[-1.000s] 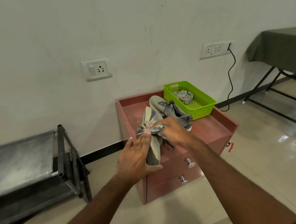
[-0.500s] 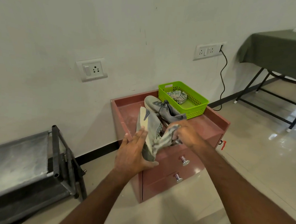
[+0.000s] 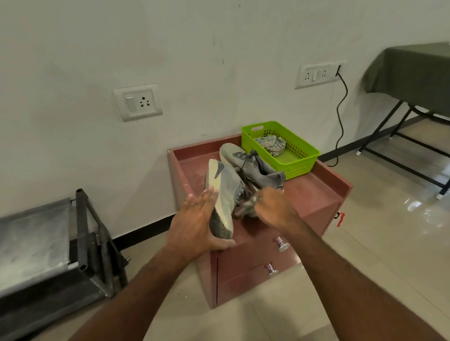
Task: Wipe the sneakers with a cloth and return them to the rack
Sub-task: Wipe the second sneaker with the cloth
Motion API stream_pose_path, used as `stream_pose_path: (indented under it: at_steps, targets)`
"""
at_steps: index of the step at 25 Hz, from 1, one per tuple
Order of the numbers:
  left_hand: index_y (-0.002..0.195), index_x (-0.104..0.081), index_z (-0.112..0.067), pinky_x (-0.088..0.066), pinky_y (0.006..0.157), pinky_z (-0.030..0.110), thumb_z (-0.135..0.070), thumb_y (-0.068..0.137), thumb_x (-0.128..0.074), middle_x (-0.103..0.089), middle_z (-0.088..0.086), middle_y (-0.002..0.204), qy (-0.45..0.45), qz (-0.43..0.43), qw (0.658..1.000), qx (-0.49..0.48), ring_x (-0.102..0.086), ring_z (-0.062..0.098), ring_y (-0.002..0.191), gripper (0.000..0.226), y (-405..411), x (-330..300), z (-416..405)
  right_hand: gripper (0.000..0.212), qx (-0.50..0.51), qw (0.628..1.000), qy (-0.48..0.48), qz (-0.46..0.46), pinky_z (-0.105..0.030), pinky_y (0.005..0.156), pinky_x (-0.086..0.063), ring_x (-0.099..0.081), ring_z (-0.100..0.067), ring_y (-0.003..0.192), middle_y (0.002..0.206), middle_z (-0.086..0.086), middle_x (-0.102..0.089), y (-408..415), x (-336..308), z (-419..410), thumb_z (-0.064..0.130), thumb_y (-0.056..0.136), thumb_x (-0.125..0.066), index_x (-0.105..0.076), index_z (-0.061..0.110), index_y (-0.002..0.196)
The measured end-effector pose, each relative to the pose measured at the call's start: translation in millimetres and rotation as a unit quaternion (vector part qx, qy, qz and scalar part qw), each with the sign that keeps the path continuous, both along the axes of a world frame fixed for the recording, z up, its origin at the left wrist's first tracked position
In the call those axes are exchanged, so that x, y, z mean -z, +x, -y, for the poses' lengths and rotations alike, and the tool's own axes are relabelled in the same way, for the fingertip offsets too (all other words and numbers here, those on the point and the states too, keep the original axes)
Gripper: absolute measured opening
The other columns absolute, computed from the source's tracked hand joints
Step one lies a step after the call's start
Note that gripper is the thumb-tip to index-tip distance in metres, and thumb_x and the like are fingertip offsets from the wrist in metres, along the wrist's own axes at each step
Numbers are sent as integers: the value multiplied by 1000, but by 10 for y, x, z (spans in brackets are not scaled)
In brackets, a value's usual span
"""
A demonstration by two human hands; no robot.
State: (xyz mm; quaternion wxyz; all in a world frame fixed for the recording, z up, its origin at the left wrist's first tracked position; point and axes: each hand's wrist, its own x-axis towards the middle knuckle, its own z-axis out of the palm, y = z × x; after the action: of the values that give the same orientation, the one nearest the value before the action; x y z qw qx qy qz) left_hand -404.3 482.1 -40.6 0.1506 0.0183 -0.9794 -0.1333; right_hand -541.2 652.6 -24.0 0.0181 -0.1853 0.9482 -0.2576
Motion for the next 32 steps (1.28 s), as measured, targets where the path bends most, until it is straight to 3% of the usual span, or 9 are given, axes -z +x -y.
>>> stream_pose_path:
  at_steps: [4,8,11,14,16,23,26,28,32]
  targets:
    - [160,-15,-16,0,125,27,-74,60,-76,-12,-2,168,24,4,1000,14,-12,8,153,131,-1,-6,-19,67,0,951,-270,-151,-25,107,-38,-48,-19,133,143,-12,-54,-92,-86,174,-13,82,-43,-52,13,143]
    - [160,-16,-18,-3,124,26,-69,61,-79,-12,-5,168,45,0,999,16,-12,7,153,128,11,-23,-51,44,-170,981,-93,15,-22,98,-43,-57,-16,119,132,-11,-63,-27,71,355,3,88,-45,-65,11,127]
    - [160,-18,-18,-6,124,27,-67,60,-81,-14,-4,167,49,-2,999,11,-14,7,152,127,-3,-5,-26,30,-103,992,68,35,-35,82,-52,-64,-32,99,110,-14,-72,-189,-5,169,6,86,-50,-72,7,108]
    - [160,-17,-19,-8,122,24,-63,61,-83,-14,-5,167,59,6,998,15,-13,2,150,127,-24,5,-12,43,40,994,-101,-15,-40,85,-54,-63,-35,104,110,-14,-70,-233,-55,3,2,84,-51,-68,14,121]
    - [160,-16,-19,-8,123,25,-64,60,-83,-14,-6,167,75,10,997,12,-12,2,150,129,-17,-11,-32,57,-32,977,-210,-32,-37,107,-45,-55,-26,127,131,-8,-64,-28,-56,101,-4,83,-46,-61,17,134]
    - [158,-24,-18,-10,124,34,-68,52,-82,-32,-3,162,133,17,991,-22,-33,15,147,131,-24,13,-15,66,-177,963,-199,49,-16,117,-23,-39,2,136,147,4,-50,810,12,142,-12,79,-46,-62,22,132]
    - [159,-22,-20,-6,123,30,-66,52,-86,-27,-6,164,135,16,991,-8,-28,14,149,133,-29,-16,-4,45,-149,965,-185,114,-11,88,-50,-60,19,94,104,18,-74,818,-180,-218,-2,82,-56,-77,27,109]
    - [160,-18,-20,-6,124,29,-64,56,-86,-22,-6,166,129,13,992,2,-23,11,150,132,-17,-17,-12,43,-45,968,-234,84,-5,62,-43,-55,21,66,72,27,-69,759,-248,-301,-3,87,-52,-77,24,109]
    - [158,-22,-22,-14,125,36,-65,54,-84,-29,-6,163,135,17,991,-6,-30,13,148,129,9,-19,-25,56,-82,967,-242,23,-22,113,-35,-48,4,125,136,4,-61,691,-212,154,-10,85,-46,-63,15,132]
